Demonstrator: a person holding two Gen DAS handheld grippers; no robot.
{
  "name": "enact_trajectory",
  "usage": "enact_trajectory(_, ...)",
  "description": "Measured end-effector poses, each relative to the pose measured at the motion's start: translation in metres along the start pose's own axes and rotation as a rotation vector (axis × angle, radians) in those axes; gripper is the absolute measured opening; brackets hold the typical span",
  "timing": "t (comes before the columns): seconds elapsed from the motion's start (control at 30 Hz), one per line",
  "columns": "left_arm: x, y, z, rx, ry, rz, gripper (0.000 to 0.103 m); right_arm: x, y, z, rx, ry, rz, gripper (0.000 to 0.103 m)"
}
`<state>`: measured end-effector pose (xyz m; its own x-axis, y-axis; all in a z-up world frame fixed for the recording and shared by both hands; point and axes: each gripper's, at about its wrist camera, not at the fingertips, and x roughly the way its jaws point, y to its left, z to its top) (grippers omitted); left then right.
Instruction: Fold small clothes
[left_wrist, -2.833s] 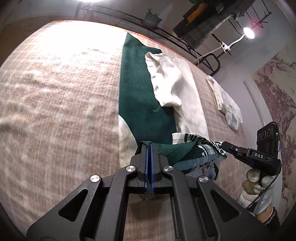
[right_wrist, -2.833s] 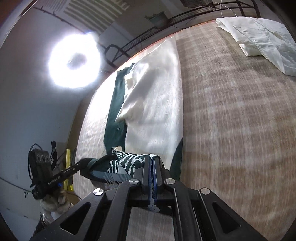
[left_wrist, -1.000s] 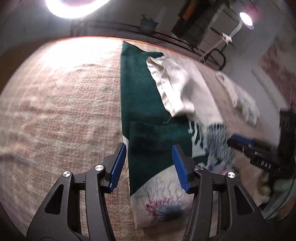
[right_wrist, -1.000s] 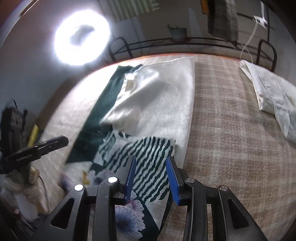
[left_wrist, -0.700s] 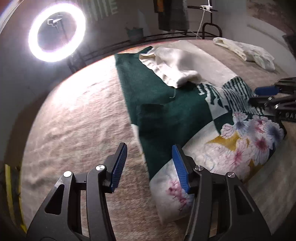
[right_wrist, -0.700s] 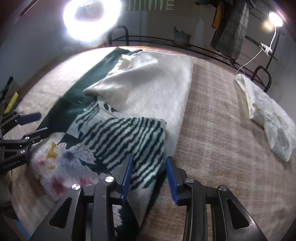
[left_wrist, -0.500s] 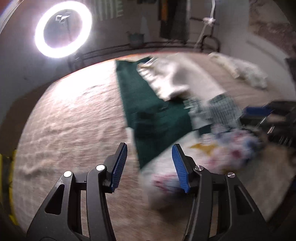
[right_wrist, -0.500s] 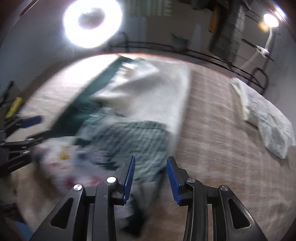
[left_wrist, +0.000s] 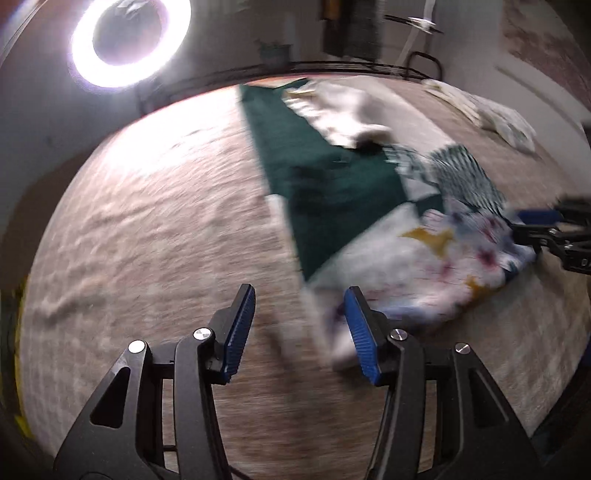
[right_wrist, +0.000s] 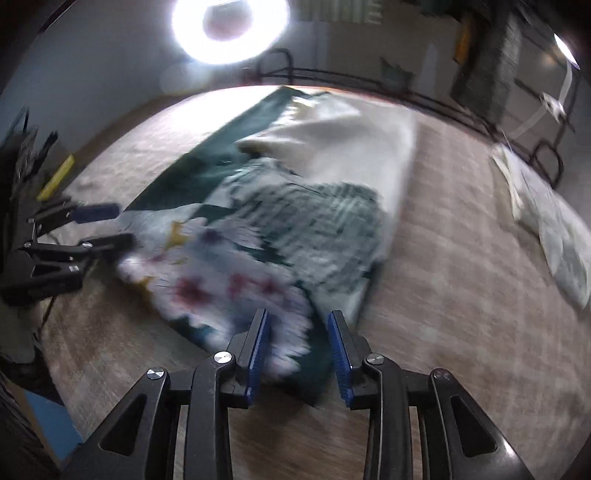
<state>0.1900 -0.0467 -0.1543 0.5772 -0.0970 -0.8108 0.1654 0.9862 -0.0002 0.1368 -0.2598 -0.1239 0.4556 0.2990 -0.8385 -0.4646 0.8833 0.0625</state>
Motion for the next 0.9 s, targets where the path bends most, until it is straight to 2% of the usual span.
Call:
enact_trajectory(0.13,-0.003,0.028,0.016,-0.082,-0.011,0.010,0.053,-0.011,-0.033,0.003,0.105,0.010,0.035,0.032)
enact_trajectory(0.2,-0.005,0.040,0.030,-0.128,-0.027,-0.012,0.053,-0.018,-0.046,0.010,0.136,-0.008,0.073,0.032)
enact_trajectory(0.3,-0.006,0.051,0.052,-0.184,-0.057,-0.057,0.053,-0.027,-0.058,0.027,0.157,-0.062,0.084,0.037)
enact_trajectory(0.4,0.002,0.055,0.075,-0.178,-0.068,-0.061,0.053,-0.029,-0.071,0.043,0.197,-0.115,0.105,0.044)
enact_trajectory(0.47,0.010,0.057,0.089,-0.172,-0.065,-0.063,0.053,-0.024,-0.078,0.054,0.217,-0.128,0.110,0.044)
enact_trajectory(0.6,0.036,0.067,0.119,-0.206,-0.036,-0.089,0.053,-0.005,-0.098,0.078,0.242,-0.112,0.101,0.044)
enact_trajectory(0.63,0.043,0.071,0.127,-0.224,-0.029,-0.100,0.053,-0.002,-0.102,0.081,0.290,-0.090,0.082,0.044)
enact_trajectory(0.7,0.063,0.081,0.149,-0.270,-0.011,-0.147,0.053,0.007,-0.113,0.092,0.312,-0.081,0.094,0.046)
enact_trajectory(0.77,0.077,0.088,0.164,-0.311,0.002,-0.160,0.053,0.016,-0.125,0.104,0.341,-0.089,0.104,0.052)
enact_trajectory(0.9,0.113,0.104,0.199,-0.385,0.002,-0.172,0.053,0.038,-0.146,0.134,0.387,-0.105,0.145,0.053)
